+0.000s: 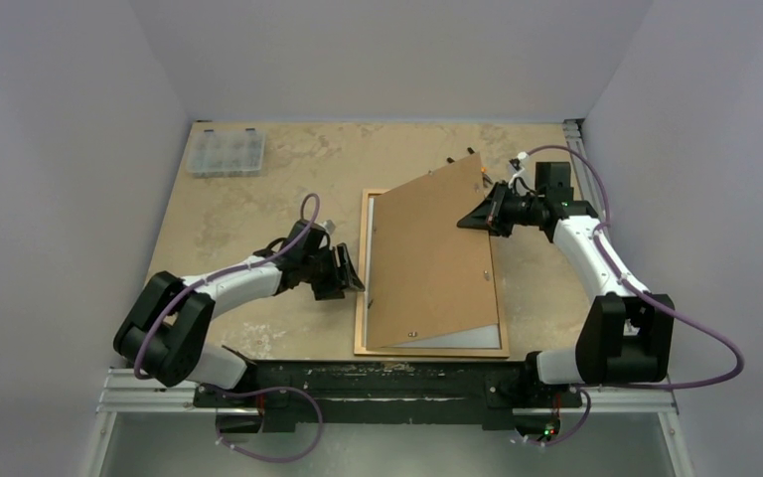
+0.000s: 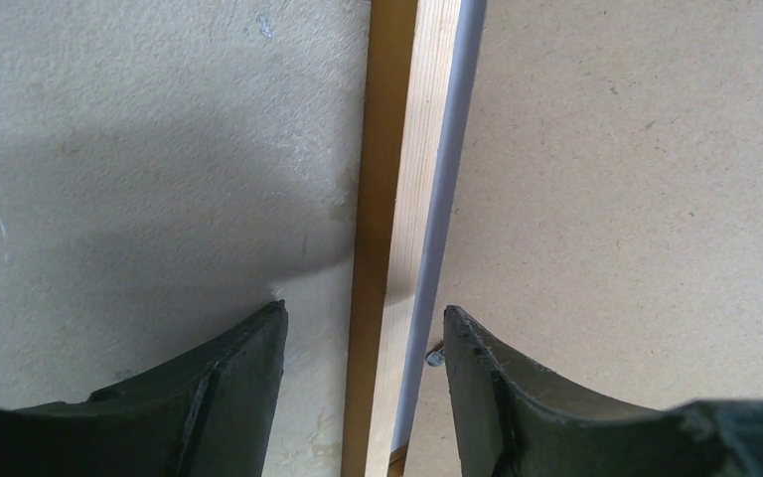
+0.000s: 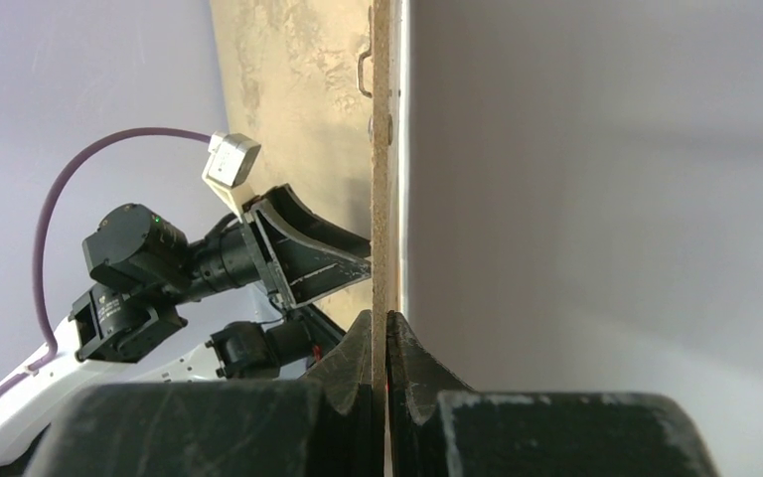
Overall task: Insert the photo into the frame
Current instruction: Place the photo frame item in the photo frame.
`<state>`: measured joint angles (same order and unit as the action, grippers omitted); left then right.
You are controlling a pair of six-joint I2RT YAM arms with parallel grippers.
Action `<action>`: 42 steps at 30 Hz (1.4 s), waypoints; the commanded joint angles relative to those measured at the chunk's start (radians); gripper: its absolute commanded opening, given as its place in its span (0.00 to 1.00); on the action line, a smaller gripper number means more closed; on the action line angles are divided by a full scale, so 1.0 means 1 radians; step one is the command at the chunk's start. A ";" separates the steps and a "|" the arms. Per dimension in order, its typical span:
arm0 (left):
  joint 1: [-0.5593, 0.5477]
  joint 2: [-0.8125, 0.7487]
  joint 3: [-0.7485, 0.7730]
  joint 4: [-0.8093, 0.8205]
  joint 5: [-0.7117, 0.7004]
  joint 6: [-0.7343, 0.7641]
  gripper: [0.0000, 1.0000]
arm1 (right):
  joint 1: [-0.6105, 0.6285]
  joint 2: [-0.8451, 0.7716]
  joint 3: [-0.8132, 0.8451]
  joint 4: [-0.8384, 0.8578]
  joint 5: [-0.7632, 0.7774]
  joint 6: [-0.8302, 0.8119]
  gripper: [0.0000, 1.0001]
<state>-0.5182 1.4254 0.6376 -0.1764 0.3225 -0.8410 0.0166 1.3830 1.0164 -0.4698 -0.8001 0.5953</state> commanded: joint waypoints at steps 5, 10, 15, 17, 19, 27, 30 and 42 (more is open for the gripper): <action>0.003 0.034 0.028 0.038 0.008 0.037 0.56 | -0.007 -0.007 0.038 0.070 -0.069 0.017 0.00; 0.004 0.056 0.033 0.041 0.010 0.037 0.55 | -0.007 0.007 0.038 0.075 -0.074 0.016 0.00; 0.004 0.072 0.040 0.046 0.007 0.041 0.54 | -0.009 0.026 0.005 0.092 -0.066 0.001 0.00; 0.003 0.073 0.043 0.045 0.006 0.041 0.52 | -0.009 0.032 -0.007 0.097 -0.067 -0.008 0.00; 0.003 0.068 0.043 0.046 0.001 0.041 0.49 | -0.009 0.034 -0.011 0.084 -0.058 -0.028 0.00; 0.004 0.095 0.065 0.031 -0.020 0.051 0.35 | -0.009 0.041 -0.048 0.090 -0.067 -0.072 0.00; 0.002 0.107 0.072 0.014 -0.035 0.066 0.33 | -0.009 0.045 -0.059 0.081 -0.054 -0.096 0.00; -0.014 0.128 0.108 -0.052 -0.077 0.103 0.25 | -0.014 0.064 -0.014 0.022 -0.021 -0.186 0.00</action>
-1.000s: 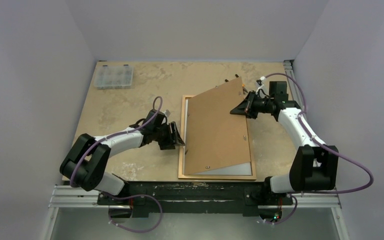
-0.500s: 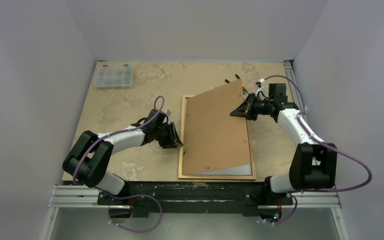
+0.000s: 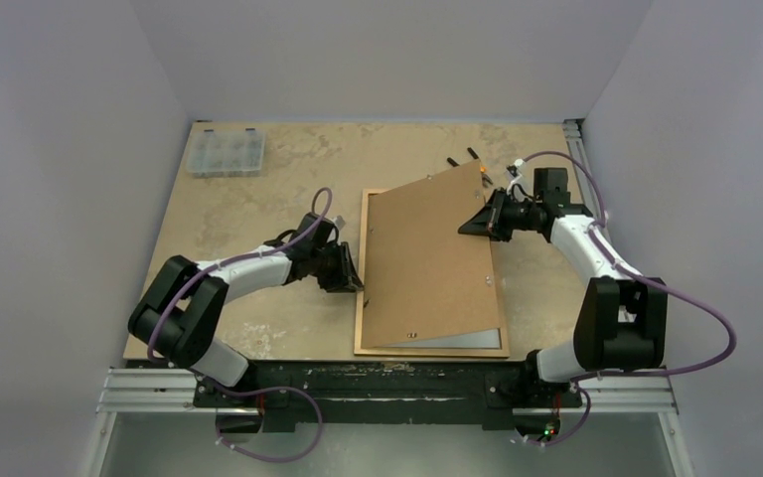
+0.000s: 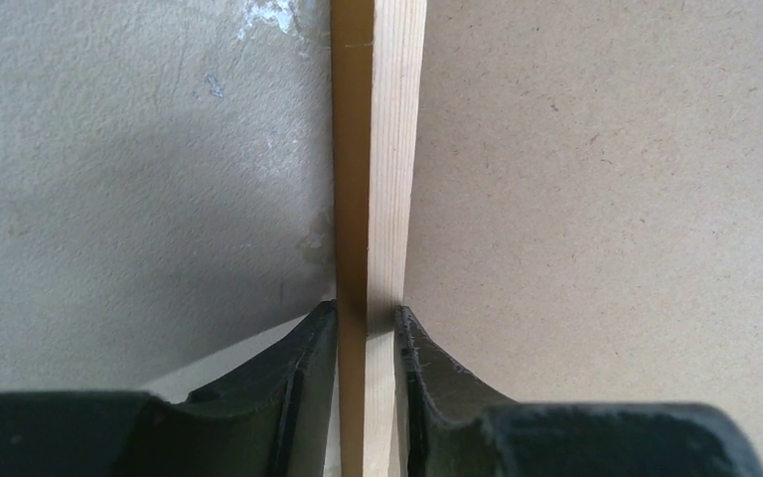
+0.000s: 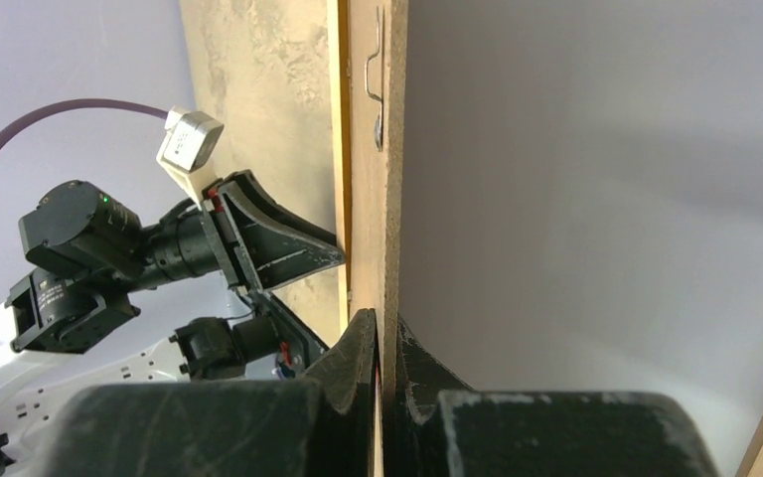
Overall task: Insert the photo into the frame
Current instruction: Place the photo frame item in the photo frame.
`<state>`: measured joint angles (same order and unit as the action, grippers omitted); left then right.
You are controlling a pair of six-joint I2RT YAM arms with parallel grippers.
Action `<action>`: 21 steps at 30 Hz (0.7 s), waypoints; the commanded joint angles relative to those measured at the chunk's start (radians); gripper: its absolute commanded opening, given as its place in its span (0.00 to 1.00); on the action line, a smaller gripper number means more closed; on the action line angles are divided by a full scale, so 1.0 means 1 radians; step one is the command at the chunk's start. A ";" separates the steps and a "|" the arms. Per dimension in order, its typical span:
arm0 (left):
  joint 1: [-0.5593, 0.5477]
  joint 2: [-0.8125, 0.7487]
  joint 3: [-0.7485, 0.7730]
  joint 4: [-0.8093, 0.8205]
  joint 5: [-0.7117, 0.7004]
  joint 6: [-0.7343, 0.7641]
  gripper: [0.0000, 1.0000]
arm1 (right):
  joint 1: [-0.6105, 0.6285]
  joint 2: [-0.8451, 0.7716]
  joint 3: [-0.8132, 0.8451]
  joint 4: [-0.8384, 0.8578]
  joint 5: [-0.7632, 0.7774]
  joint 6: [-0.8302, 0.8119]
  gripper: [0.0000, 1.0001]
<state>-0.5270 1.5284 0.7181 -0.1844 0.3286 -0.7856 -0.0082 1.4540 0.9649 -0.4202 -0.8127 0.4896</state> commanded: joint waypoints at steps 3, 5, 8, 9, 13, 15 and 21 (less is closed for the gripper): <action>-0.008 0.030 0.034 -0.052 -0.088 0.049 0.23 | 0.010 -0.010 0.063 -0.028 0.001 -0.079 0.00; -0.010 0.033 0.036 -0.053 -0.089 0.048 0.21 | 0.011 0.000 0.077 -0.029 0.003 -0.075 0.00; -0.014 0.040 0.041 -0.055 -0.090 0.049 0.20 | 0.011 0.014 0.087 -0.028 0.012 -0.071 0.00; -0.015 0.042 0.043 -0.057 -0.092 0.050 0.20 | 0.011 0.017 0.086 -0.024 0.013 -0.071 0.00; -0.017 0.046 0.046 -0.069 -0.100 0.054 0.18 | 0.011 0.017 0.074 0.008 0.007 -0.051 0.00; -0.019 0.045 0.046 -0.073 -0.103 0.056 0.18 | 0.011 0.015 0.070 0.017 0.008 -0.048 0.00; -0.019 0.050 0.045 -0.076 -0.105 0.054 0.18 | 0.011 -0.029 0.039 0.067 0.005 -0.031 0.00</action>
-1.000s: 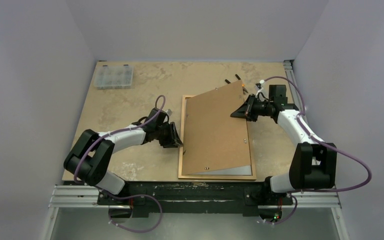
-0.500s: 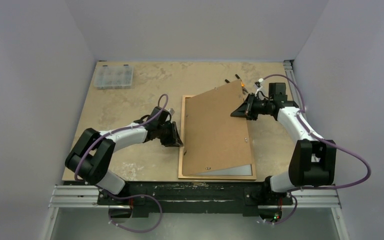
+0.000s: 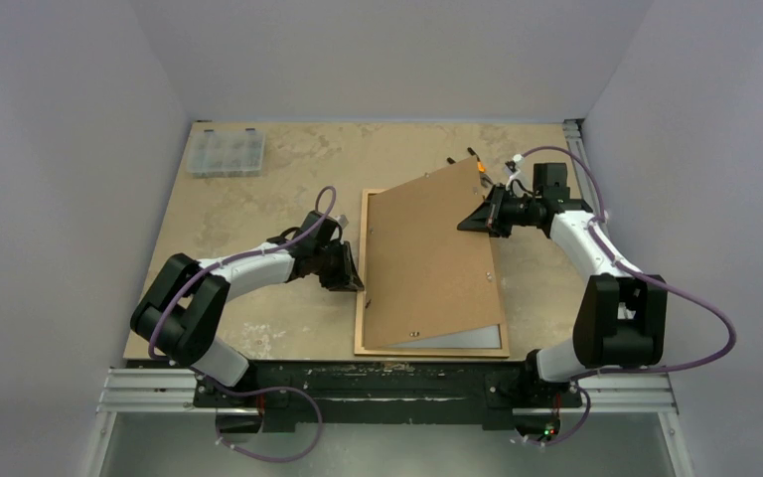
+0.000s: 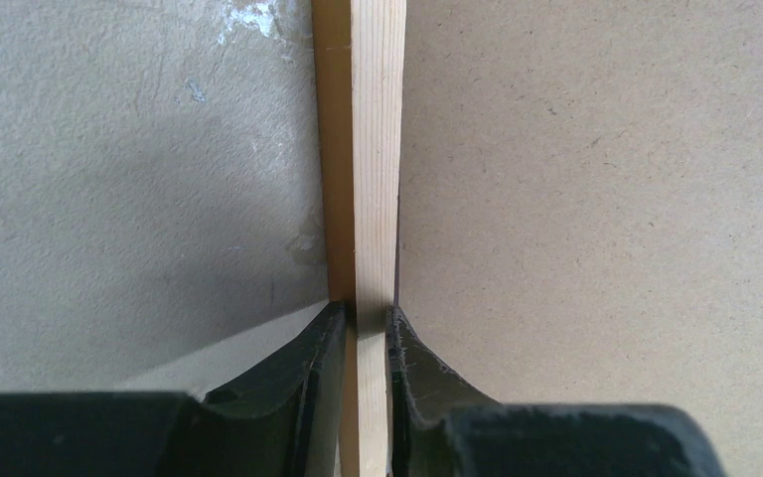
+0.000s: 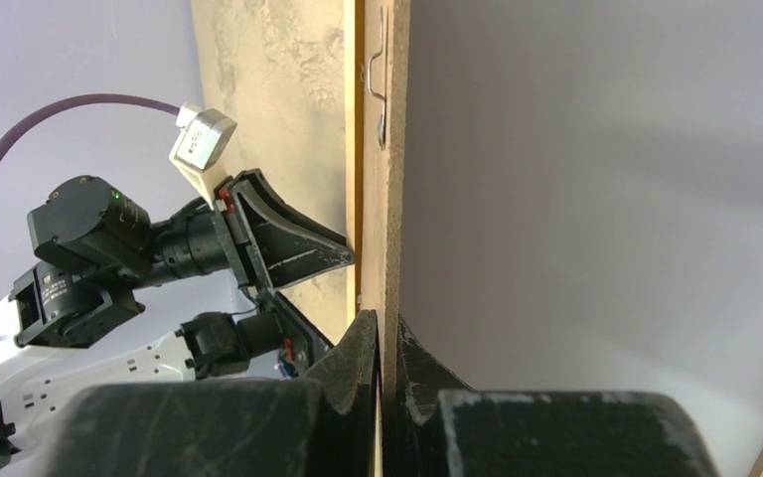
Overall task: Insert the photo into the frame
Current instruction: Place the photo frame item in the photo frame.
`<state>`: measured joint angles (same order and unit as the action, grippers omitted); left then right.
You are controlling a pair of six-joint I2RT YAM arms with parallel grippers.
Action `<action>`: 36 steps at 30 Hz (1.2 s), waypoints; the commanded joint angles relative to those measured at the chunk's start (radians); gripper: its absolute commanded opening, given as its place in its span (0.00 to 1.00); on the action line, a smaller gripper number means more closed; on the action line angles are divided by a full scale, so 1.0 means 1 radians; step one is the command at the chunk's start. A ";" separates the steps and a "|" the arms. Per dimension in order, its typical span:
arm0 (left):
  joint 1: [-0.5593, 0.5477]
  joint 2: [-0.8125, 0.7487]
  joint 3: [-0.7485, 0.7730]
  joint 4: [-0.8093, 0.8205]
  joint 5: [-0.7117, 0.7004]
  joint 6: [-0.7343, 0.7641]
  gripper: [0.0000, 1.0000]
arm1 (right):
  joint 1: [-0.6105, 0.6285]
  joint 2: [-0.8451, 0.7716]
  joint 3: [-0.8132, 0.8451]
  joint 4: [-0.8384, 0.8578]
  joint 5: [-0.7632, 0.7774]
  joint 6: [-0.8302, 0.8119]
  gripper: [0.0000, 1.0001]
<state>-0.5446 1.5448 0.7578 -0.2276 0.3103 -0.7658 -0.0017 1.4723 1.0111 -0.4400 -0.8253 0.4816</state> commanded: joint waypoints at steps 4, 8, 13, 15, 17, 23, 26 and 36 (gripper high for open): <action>-0.005 0.036 0.006 -0.034 -0.089 0.031 0.17 | 0.005 -0.099 -0.031 0.155 0.021 0.010 0.00; -0.007 0.040 0.008 -0.034 -0.089 0.031 0.17 | 0.005 -0.129 -0.052 0.198 0.044 0.030 0.00; -0.009 0.047 0.012 -0.036 -0.088 0.030 0.17 | 0.005 -0.131 -0.069 0.230 0.019 0.060 0.00; -0.009 0.047 0.013 -0.037 -0.088 0.031 0.17 | 0.004 -0.134 -0.079 0.246 0.020 0.067 0.00; -0.011 0.049 0.015 -0.040 -0.089 0.032 0.17 | 0.005 -0.126 -0.084 0.253 0.027 0.064 0.00; -0.011 0.054 0.018 -0.044 -0.089 0.034 0.16 | 0.004 -0.086 -0.099 0.275 0.017 0.077 0.00; -0.011 0.057 0.020 -0.044 -0.090 0.032 0.16 | 0.005 -0.081 -0.106 0.255 0.025 0.087 0.00; -0.016 0.066 0.031 -0.050 -0.091 0.031 0.15 | 0.005 -0.102 -0.187 0.218 0.073 0.110 0.00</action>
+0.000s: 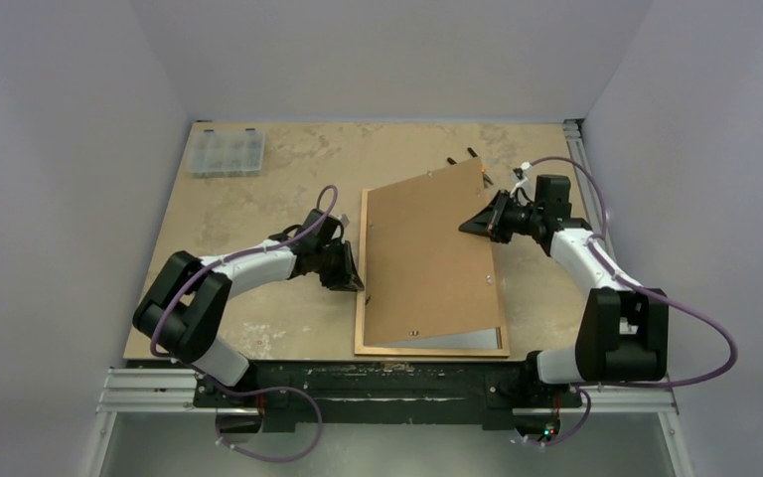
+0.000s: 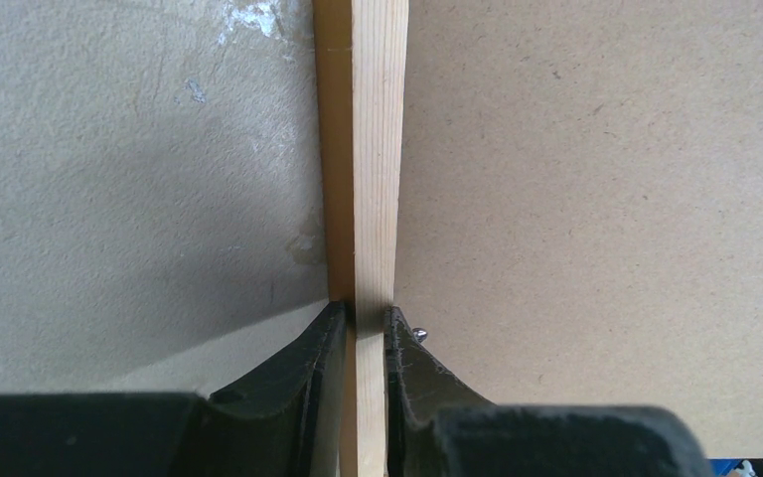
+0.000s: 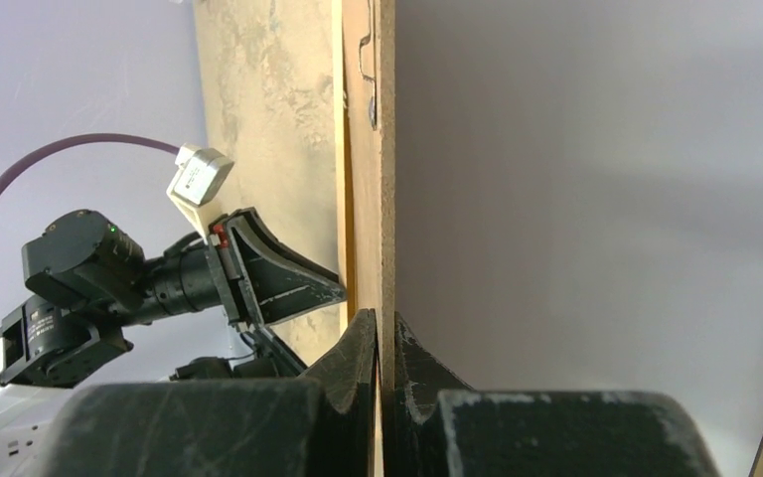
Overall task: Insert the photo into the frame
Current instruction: Place the photo frame item in the photo frame.
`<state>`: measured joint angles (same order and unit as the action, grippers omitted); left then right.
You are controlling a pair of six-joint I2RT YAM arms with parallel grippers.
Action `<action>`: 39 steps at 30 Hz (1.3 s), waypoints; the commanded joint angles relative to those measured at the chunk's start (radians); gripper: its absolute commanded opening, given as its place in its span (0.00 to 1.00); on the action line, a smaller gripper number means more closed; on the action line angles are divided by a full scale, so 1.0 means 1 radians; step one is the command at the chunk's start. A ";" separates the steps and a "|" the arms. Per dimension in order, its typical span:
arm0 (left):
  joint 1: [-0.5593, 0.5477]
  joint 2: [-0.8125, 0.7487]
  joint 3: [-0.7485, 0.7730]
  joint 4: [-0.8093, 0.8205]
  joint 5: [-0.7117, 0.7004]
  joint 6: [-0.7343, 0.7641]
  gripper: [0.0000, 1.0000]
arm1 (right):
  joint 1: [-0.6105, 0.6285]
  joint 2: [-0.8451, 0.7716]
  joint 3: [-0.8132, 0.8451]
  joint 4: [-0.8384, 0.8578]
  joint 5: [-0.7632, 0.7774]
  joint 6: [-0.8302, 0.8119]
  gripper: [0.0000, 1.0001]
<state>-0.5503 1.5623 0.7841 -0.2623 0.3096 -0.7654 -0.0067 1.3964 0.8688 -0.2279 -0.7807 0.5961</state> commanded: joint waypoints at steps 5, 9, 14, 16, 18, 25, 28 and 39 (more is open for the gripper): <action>-0.012 0.052 0.009 -0.016 -0.091 0.031 0.15 | 0.010 -0.032 -0.075 -0.003 0.031 -0.005 0.00; -0.014 0.053 0.012 -0.020 -0.093 0.030 0.15 | 0.010 -0.039 -0.073 -0.027 0.032 -0.022 0.00; -0.015 0.056 0.016 -0.025 -0.094 0.030 0.14 | 0.009 -0.050 -0.057 -0.084 0.036 -0.058 0.00; -0.017 0.058 0.017 -0.025 -0.092 0.031 0.14 | 0.010 -0.051 -0.045 -0.108 0.044 -0.080 0.00; -0.017 0.060 0.019 -0.026 -0.093 0.031 0.14 | 0.010 -0.044 -0.034 -0.133 0.034 -0.095 0.00; -0.019 0.064 0.022 -0.033 -0.099 0.034 0.13 | 0.010 -0.019 -0.010 -0.169 -0.032 -0.088 0.00; -0.019 0.065 0.023 -0.039 -0.105 0.037 0.13 | 0.009 -0.012 0.009 -0.203 -0.031 -0.085 0.00; -0.022 0.069 0.032 -0.048 -0.114 0.040 0.11 | 0.010 0.030 -0.047 -0.176 0.009 -0.115 0.00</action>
<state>-0.5579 1.5822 0.8204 -0.3080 0.2993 -0.7620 -0.0147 1.3876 0.8646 -0.3298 -0.7780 0.5594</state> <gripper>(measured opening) 0.159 0.008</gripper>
